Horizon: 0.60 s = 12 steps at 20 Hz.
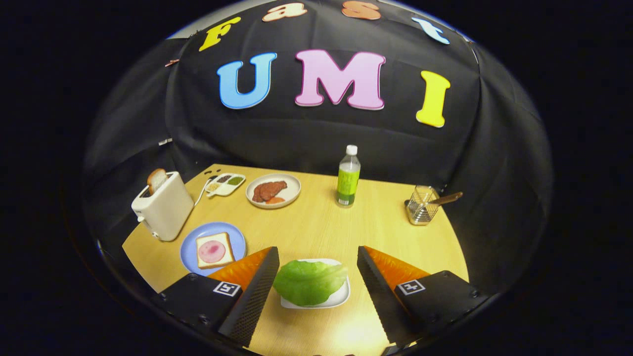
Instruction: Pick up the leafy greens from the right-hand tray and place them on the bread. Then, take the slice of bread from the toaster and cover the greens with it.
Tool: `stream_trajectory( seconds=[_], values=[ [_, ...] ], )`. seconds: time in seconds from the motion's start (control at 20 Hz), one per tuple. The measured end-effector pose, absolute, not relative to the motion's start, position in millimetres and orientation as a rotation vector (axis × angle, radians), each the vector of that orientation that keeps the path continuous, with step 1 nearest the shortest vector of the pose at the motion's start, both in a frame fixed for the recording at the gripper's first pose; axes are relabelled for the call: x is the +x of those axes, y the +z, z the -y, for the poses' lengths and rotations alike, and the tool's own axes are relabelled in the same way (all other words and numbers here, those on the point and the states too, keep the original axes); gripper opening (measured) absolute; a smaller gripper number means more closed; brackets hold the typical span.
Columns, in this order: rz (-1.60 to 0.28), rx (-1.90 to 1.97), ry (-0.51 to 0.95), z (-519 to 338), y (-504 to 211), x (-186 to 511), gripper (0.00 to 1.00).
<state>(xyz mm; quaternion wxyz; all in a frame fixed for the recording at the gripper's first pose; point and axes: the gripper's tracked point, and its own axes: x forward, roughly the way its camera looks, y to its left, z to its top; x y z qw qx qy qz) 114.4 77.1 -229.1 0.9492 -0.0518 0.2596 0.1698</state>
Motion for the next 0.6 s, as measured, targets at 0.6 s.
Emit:
stream_trajectory(
  seconds=[0.6],
  values=[
    [-0.781,-0.117,0.295,-77.8,-372.0,152.2,0.99]
  ],
)
